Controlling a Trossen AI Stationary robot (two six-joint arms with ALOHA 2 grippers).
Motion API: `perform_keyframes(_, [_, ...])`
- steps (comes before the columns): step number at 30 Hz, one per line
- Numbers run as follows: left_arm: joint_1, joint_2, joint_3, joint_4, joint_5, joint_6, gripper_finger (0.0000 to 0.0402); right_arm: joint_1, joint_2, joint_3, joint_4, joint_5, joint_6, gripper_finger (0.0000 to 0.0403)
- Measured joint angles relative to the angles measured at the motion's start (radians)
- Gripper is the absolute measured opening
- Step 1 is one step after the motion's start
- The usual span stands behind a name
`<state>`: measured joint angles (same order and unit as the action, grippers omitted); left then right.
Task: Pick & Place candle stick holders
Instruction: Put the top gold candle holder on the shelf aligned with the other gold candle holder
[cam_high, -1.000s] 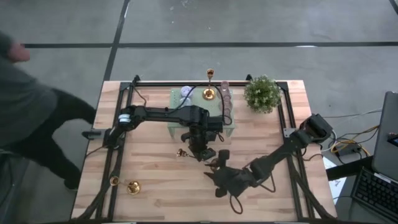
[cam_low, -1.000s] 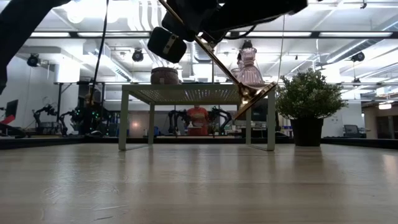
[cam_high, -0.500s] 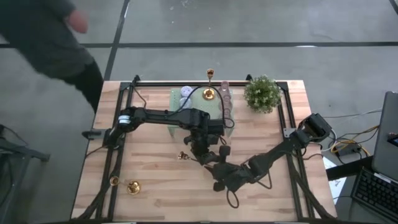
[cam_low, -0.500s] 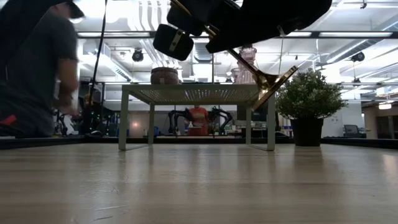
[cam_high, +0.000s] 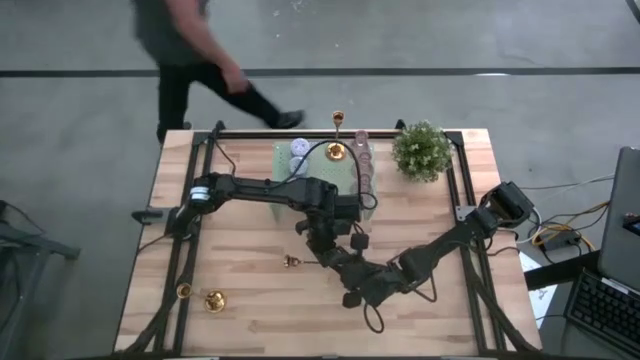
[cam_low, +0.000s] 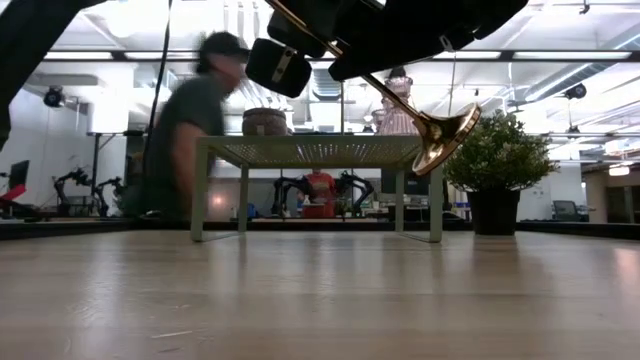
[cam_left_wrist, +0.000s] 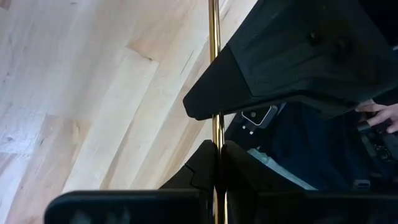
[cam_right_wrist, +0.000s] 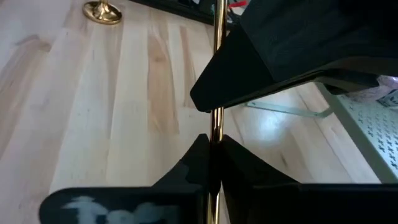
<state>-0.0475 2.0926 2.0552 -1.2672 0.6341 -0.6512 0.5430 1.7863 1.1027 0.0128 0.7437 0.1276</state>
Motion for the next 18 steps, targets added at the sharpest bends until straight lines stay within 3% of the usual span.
perform_keyframes(10, [-0.003,0.000,0.000,0.009,-0.033,0.027,0.0033,0.001,0.000,0.000,-0.012,-0.009,0.006,0.0011])
perform_keyframes(18, [0.000,0.000,0.002,0.052,-0.048,0.083,0.0122,0.004,0.002,-0.011,-0.015,-0.063,0.026,0.0010])
